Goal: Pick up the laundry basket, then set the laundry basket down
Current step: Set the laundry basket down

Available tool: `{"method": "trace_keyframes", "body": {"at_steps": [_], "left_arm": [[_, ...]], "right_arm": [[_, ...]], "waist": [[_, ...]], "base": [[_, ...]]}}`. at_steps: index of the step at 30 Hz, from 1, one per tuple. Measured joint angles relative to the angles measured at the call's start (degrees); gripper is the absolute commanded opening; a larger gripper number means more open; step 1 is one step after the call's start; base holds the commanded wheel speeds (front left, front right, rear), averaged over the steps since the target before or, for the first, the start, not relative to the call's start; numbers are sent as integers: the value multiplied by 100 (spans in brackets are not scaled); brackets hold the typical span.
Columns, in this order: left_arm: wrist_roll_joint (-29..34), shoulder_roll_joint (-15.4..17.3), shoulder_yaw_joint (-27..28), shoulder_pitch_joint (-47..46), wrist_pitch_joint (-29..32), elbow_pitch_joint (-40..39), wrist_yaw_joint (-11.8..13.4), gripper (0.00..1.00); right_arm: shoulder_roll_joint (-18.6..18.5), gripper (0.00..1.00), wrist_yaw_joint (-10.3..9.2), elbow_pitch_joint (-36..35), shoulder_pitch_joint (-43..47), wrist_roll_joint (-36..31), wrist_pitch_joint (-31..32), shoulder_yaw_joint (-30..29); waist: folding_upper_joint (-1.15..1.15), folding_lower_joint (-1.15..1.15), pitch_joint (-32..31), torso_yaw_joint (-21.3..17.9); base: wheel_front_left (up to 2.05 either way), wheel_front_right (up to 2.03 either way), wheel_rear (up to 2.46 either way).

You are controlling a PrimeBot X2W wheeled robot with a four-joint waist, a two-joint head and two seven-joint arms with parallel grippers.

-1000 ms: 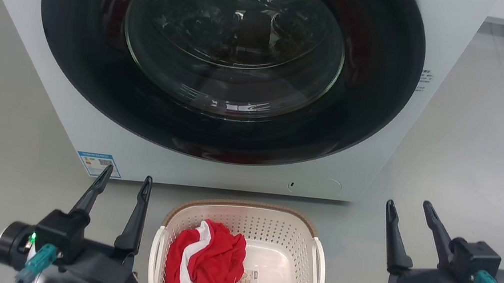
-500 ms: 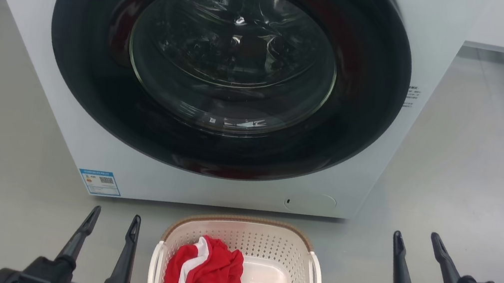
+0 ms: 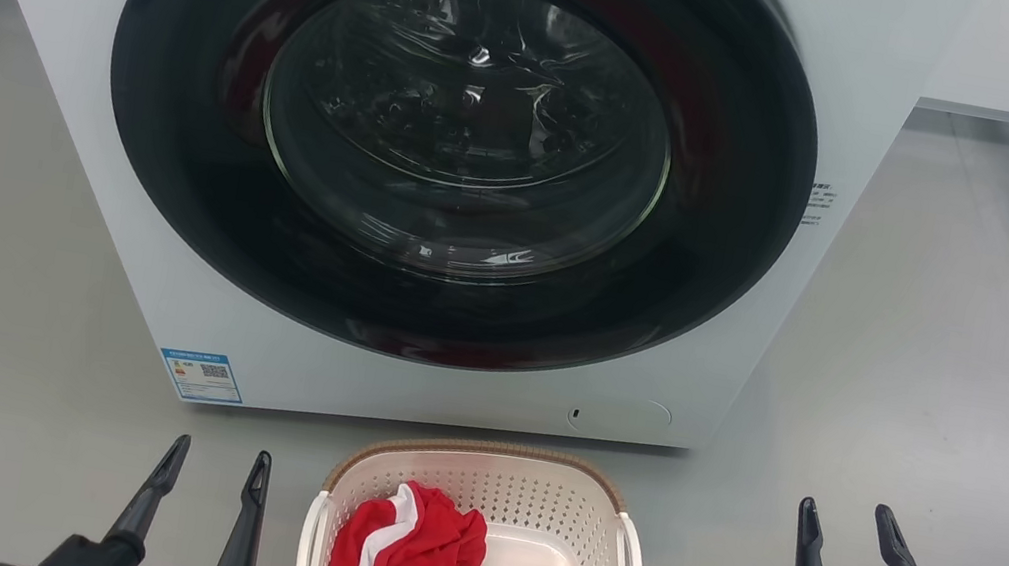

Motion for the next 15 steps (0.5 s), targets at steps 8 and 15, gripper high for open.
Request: {"method": "trace_keyframes", "body": {"at_steps": [8, 15], "left_arm": [[38, -89, 18, 107, 194, -2, 0, 100], [89, -127, 42, 107, 278, -2, 1, 100]], "right_arm": [[79, 100, 0, -126, 145, -209, 0, -42], [98, 100, 0, -181, 175, -292, 0, -63]], "waist": [[0, 0, -39, 15], [0, 0, -37, 32]], "base": [[0, 0, 0], [0, 0, 0]]}}
